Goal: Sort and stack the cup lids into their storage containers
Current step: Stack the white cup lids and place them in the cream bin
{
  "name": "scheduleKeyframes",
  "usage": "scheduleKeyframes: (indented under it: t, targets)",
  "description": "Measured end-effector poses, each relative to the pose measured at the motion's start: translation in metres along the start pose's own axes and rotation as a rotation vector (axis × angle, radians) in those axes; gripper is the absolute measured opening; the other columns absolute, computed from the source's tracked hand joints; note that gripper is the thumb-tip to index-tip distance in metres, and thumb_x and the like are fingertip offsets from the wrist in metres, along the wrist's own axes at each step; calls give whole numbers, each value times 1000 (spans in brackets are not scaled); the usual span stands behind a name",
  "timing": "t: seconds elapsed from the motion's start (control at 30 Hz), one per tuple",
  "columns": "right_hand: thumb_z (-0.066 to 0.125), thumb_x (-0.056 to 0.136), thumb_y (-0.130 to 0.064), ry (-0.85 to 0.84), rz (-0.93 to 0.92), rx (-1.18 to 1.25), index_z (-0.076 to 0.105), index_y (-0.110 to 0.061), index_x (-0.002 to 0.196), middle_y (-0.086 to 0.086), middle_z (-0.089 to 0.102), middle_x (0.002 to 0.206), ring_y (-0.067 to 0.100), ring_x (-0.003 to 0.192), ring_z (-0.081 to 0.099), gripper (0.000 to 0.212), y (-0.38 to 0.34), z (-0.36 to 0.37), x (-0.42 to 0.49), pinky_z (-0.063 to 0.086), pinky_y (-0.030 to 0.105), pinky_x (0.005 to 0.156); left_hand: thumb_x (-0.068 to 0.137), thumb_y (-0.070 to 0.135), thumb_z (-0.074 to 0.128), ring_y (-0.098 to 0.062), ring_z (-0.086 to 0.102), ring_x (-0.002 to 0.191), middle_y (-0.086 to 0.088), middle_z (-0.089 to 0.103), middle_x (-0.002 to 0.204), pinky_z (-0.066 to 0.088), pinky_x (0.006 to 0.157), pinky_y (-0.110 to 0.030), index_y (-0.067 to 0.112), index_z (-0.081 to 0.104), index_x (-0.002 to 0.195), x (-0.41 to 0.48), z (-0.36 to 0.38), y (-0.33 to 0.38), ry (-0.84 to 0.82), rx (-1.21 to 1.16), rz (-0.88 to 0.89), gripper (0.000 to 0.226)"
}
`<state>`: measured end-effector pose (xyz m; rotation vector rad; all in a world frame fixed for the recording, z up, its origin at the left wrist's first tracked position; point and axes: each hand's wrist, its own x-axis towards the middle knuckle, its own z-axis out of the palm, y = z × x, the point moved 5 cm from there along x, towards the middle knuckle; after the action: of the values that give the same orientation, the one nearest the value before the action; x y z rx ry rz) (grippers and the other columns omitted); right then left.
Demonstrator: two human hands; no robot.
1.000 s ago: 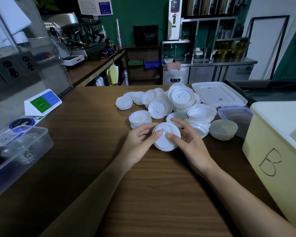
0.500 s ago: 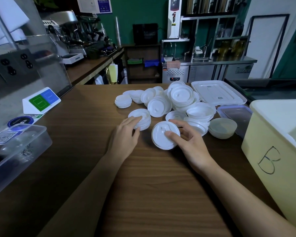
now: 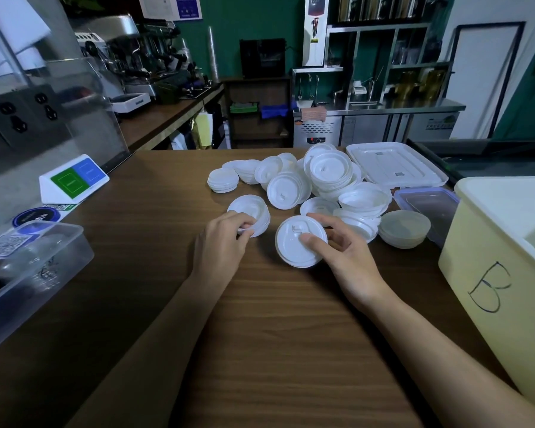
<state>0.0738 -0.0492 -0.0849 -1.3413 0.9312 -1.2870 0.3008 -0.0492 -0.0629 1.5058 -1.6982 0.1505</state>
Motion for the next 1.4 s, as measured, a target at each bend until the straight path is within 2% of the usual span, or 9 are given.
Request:
scheduleKeyframes:
  t: [0.2, 0.4, 0.53, 0.67, 0.77, 0.9, 1.1, 1.2, 1.4]
  targets:
    - [82, 92, -21, 23, -28, -9, 71, -26, 127, -6, 77, 119, 9, 114, 70, 37, -1, -2, 1, 53, 18, 92, 80, 10, 87, -10, 63, 73, 9, 71, 83, 54, 70, -32, 13, 77, 92, 0, -11, 9, 81, -208, -58, 16]
    - [78, 95, -20, 52, -104, -21, 70, -24, 130, -8, 74, 128, 6, 119, 68, 37, -3, -5, 2, 50, 13, 93, 88, 12, 81, -11, 71, 89, 9, 72, 93, 61, 76, -26, 17, 76, 109, -4, -25, 30, 179, -372, -80, 22]
    - [78, 95, -17, 81, -118, -37, 71, -19, 130, -9, 73, 128, 3, 116, 67, 36, -2, -7, 3, 49, 12, 93, 95, 8, 72, -7, 73, 95, 18, 72, 101, 58, 77, -17, 30, 73, 107, -8, -23, 33, 162, -604, -272, 25]
    - [76, 96, -17, 78, -109, -47, 70, -18, 131, -8, 72, 130, 5, 119, 67, 35, 0, -8, 5, 49, 13, 95, 99, -1, 63, -9, 75, 89, 4, 78, 95, 57, 73, -18, 11, 74, 112, -7, -14, 31, 60, -859, -385, 21]
    - [76, 97, -27, 69, -83, -43, 69, -21, 133, -8, 71, 133, 11, 127, 64, 37, 4, -9, 6, 49, 25, 106, 99, -1, 64, -9, 74, 81, 7, 80, 89, 59, 72, -21, 9, 75, 110, -10, -1, 34, -85, -872, -388, 18]
    - [71, 87, -52, 28, -19, 29, 73, -31, 128, -7, 70, 137, 17, 136, 58, 47, 5, -6, 6, 38, 49, 123, 98, 3, 68, -15, 75, 81, 4, 80, 92, 61, 72, -25, 13, 76, 109, -13, 6, 34, -132, -888, -410, 17]
    - [74, 84, -57, 2, -4, 16, 73, -35, 126, -10, 71, 134, 13, 133, 60, 48, 3, -3, 4, 40, 46, 122, 95, 1, 72, -11, 77, 83, 11, 80, 88, 60, 71, -22, 32, 76, 96, -18, 7, 48, -180, -863, -352, 31]
    - [75, 86, -49, 6, -26, -21, 73, -33, 126, -13, 71, 131, 8, 128, 63, 43, 2, -4, 3, 44, 39, 117, 93, 8, 76, -13, 76, 81, 7, 79, 88, 62, 76, -30, 33, 79, 94, -20, 9, 46, -177, -816, -351, 25]
    - [76, 81, -51, 18, -34, 20, 74, -31, 127, -6, 73, 132, 18, 130, 63, 50, 3, -6, 5, 41, 52, 121, 92, 24, 80, -6, 73, 102, 13, 78, 106, 59, 95, -34, 29, 79, 108, -22, 14, 40, -241, -766, -372, 17]
